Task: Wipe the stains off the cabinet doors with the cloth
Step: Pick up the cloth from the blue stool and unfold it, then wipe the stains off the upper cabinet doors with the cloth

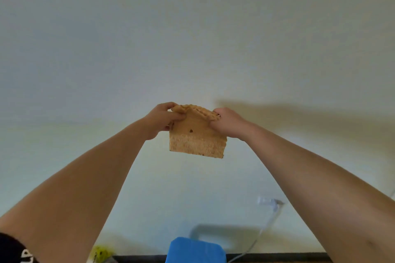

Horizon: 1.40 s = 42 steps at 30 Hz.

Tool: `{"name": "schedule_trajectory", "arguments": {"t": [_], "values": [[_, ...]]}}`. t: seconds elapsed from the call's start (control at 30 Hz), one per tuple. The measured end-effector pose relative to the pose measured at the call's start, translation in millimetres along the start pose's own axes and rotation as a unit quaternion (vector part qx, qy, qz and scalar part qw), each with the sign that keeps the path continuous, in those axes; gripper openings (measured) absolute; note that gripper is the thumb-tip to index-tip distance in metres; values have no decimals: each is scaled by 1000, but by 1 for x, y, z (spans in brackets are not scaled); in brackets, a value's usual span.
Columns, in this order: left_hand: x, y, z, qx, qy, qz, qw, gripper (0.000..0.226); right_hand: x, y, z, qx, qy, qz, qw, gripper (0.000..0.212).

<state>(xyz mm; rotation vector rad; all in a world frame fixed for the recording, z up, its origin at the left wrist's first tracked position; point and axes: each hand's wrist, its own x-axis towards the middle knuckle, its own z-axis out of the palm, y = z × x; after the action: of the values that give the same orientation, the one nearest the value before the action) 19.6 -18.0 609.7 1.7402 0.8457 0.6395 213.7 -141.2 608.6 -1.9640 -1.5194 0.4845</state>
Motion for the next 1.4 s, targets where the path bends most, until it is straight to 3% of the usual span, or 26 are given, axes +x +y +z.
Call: {"name": "schedule_trajectory", "arguments": {"t": [0.17,0.33,0.5,0.63,0.8,1.0,1.17,1.4], "values": [[-4,138,-24,16,6,69,997,20,-2,-73,-117,4,43,-28,999,13],[-14,243,-35,14,6,112,994,34,-7,-125,-211,8,72,-38,997,18],[-25,324,-33,-28,48,157,986,26,-23,-162,-288,18,109,-61,992,27],[-31,357,-16,-51,79,181,979,34,-48,-166,-321,26,113,-86,990,27],[-30,374,19,-32,47,187,981,31,-77,-145,-347,21,107,-74,991,26],[-25,396,77,33,-4,207,978,25,-101,-109,-381,-10,140,-32,990,25],[-8,422,144,136,-50,244,959,35,-125,-94,-414,-54,181,-41,981,42],[8,458,235,142,-159,287,934,24,-160,-48,-457,-114,242,0,964,34]]}}
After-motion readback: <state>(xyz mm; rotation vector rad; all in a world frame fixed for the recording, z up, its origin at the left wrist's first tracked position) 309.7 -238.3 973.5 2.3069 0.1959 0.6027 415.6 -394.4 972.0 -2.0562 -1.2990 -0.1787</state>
